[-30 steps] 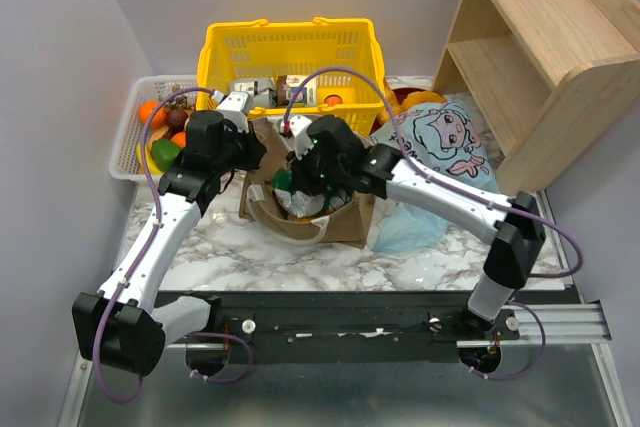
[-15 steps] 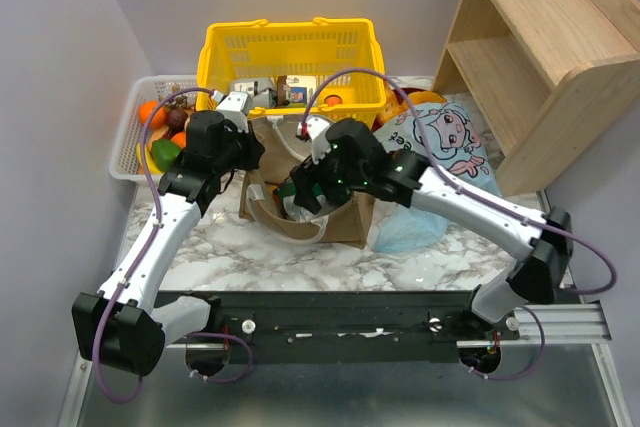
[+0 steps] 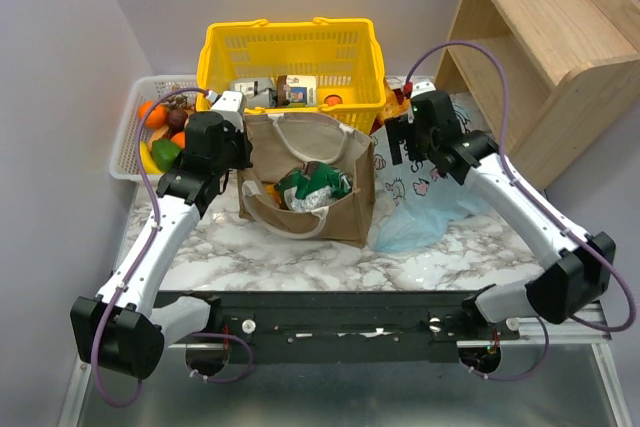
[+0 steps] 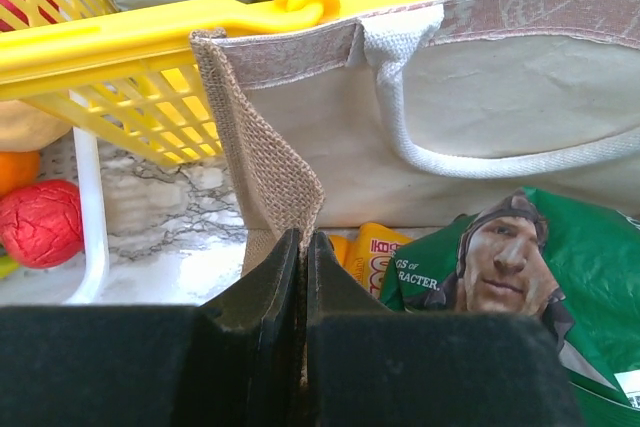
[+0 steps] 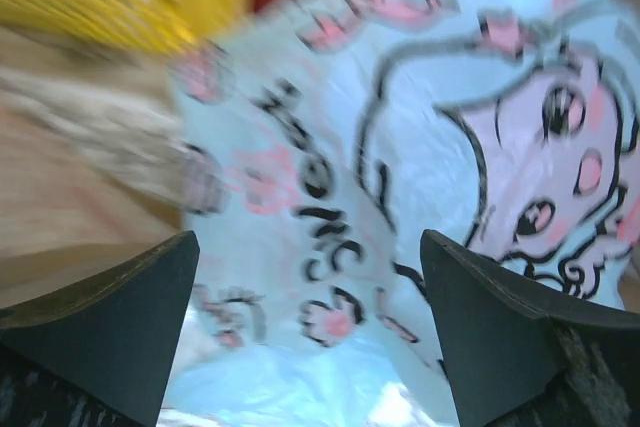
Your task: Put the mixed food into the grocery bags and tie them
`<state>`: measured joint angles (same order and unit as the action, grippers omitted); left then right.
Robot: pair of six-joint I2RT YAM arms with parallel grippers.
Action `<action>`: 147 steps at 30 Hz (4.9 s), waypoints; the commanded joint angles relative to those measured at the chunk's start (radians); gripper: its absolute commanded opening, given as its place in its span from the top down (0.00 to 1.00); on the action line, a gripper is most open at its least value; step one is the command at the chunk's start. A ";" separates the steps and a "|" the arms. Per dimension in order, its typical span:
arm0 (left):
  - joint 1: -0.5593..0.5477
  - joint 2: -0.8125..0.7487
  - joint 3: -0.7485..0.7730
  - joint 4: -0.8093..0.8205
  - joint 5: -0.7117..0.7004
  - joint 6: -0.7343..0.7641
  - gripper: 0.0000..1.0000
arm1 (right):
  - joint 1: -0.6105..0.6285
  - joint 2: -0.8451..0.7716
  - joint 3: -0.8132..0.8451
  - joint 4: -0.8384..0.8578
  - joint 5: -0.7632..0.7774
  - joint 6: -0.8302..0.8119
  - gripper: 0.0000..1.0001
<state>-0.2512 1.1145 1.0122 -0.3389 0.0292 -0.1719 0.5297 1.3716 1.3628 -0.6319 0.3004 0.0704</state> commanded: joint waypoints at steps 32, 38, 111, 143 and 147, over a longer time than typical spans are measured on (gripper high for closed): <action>0.095 -0.320 -0.135 -0.120 -0.242 -0.153 1.00 | 0.030 -0.111 -0.208 0.176 -0.368 0.060 0.04; 0.112 -0.430 -0.176 -0.157 -0.420 -0.216 1.00 | 0.146 0.066 -0.177 0.283 -0.375 0.065 0.06; -0.217 0.109 0.146 0.204 0.021 -0.118 0.02 | 0.359 -0.033 -0.314 0.097 0.368 0.224 0.00; -0.358 -0.013 0.058 0.144 0.132 -0.014 0.01 | 0.230 -0.129 0.019 -0.235 -0.122 0.080 0.99; -0.329 -0.073 0.155 0.058 0.113 0.006 0.01 | 0.230 -0.115 0.116 -0.273 -0.350 0.071 0.99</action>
<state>-0.6041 1.1091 1.0653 -0.1535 0.1787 -0.2253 0.7635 1.2331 1.4090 -0.7940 0.2642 0.1703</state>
